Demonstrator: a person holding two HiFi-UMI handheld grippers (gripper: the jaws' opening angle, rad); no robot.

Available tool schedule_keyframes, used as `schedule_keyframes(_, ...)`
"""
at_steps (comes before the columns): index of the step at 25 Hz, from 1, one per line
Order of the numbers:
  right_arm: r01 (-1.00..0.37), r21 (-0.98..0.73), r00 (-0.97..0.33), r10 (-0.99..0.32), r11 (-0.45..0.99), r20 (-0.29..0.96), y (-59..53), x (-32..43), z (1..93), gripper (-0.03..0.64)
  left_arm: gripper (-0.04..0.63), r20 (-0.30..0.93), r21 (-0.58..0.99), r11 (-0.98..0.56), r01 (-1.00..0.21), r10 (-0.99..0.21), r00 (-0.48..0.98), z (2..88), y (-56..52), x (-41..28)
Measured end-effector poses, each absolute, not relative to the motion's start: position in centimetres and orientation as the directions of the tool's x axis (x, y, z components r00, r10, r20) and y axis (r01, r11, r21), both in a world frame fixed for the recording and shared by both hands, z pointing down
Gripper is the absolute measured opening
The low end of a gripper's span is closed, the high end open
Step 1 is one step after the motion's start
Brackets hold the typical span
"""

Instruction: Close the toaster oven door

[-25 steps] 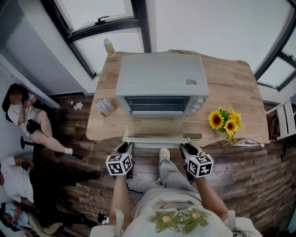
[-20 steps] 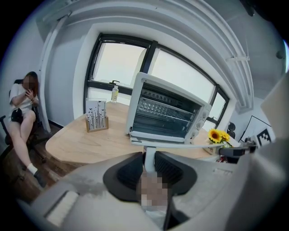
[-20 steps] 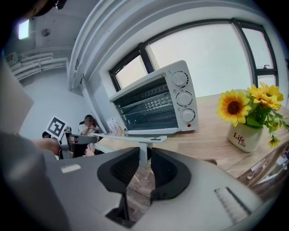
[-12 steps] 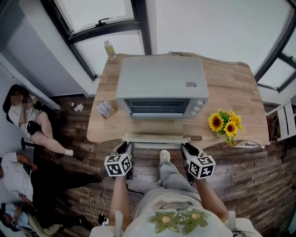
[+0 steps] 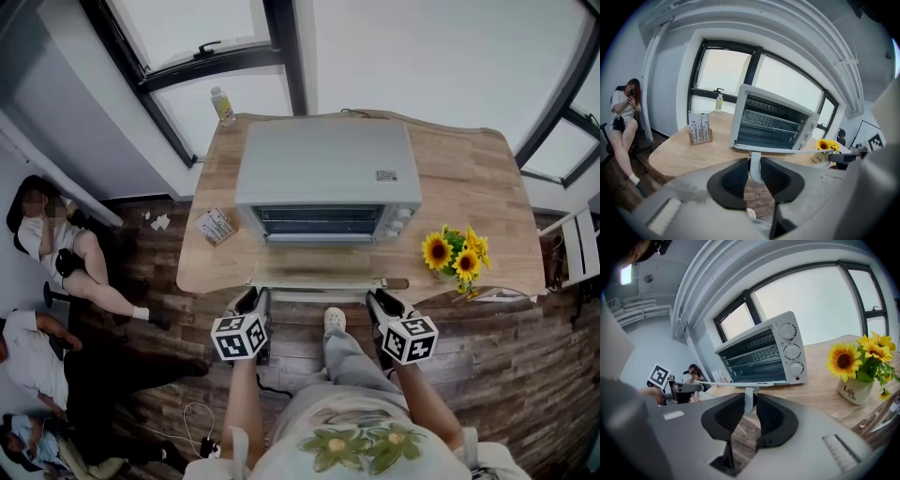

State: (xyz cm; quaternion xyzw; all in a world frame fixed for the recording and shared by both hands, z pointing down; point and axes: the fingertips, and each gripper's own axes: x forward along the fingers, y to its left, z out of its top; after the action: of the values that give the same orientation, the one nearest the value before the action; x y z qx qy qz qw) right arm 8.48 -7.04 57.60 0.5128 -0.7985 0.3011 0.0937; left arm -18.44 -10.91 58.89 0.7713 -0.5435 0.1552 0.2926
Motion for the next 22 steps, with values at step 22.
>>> schedule_keyframes(22,-0.859,-0.421,-0.461,-0.799,0.292,0.386,-9.4,8.8,54.3,0.083,0.097,0.509,0.242,-0.267,-0.933,-0.783,0.356,55.5,-13.4,-18.2)
